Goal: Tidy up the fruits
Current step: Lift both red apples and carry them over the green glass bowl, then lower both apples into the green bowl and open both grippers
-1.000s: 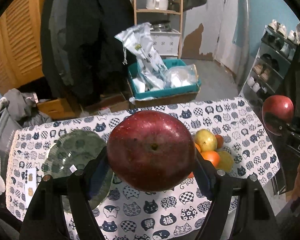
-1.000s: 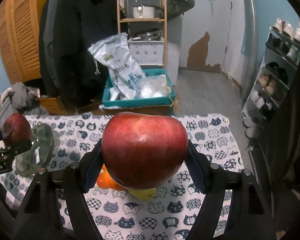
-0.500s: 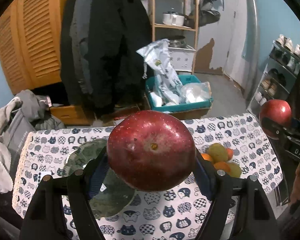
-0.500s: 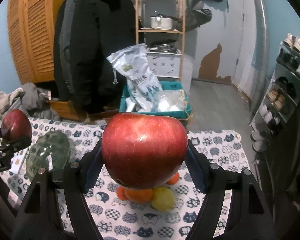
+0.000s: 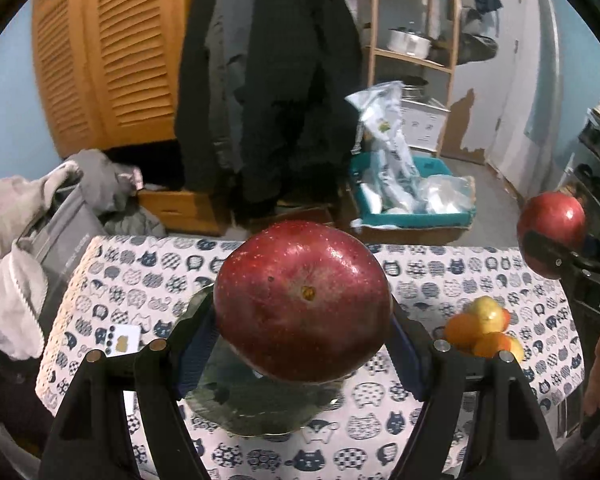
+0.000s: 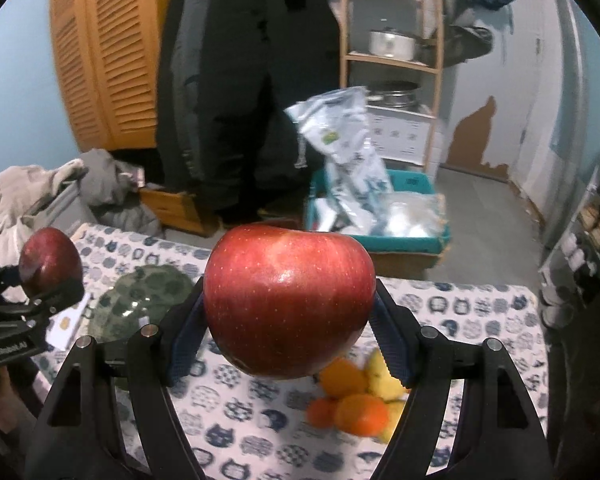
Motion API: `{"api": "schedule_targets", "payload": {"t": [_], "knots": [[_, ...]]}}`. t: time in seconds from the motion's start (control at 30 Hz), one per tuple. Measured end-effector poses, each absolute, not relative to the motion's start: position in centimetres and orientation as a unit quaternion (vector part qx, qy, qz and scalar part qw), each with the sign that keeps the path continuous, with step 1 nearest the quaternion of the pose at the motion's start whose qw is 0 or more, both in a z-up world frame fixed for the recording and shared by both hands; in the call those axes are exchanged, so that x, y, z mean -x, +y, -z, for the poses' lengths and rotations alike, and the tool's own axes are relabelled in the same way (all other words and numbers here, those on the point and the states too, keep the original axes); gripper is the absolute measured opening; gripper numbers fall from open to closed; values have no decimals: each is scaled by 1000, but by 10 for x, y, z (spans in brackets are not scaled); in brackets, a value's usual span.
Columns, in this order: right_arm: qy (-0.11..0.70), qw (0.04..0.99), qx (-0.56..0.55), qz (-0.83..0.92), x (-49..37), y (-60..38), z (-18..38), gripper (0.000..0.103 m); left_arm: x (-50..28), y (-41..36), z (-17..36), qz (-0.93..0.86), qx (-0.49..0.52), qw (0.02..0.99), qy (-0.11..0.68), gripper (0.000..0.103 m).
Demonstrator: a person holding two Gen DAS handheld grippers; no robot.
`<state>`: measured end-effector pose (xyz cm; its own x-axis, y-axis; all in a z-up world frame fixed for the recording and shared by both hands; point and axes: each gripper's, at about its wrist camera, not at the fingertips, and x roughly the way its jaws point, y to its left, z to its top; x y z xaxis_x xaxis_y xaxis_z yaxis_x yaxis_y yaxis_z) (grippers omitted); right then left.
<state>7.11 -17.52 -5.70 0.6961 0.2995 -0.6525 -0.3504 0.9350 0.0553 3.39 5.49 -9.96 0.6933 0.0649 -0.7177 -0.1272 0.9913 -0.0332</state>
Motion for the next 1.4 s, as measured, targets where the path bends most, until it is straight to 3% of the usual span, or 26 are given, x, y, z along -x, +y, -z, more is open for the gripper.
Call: {"api": "schedule_targets", "payload": {"t": [0.67, 1.17, 1.4], "knots": [[398, 874, 63, -272, -104, -31, 108, 75, -46, 139, 165, -114, 65, 886, 445, 79], [485, 821, 79, -289, -129, 14, 194, 75, -70, 164, 237, -122, 94, 843, 515, 79], [501, 812, 83, -288, -130, 18, 207, 75, -80, 168, 267, -110, 115, 819, 551, 79]]}}
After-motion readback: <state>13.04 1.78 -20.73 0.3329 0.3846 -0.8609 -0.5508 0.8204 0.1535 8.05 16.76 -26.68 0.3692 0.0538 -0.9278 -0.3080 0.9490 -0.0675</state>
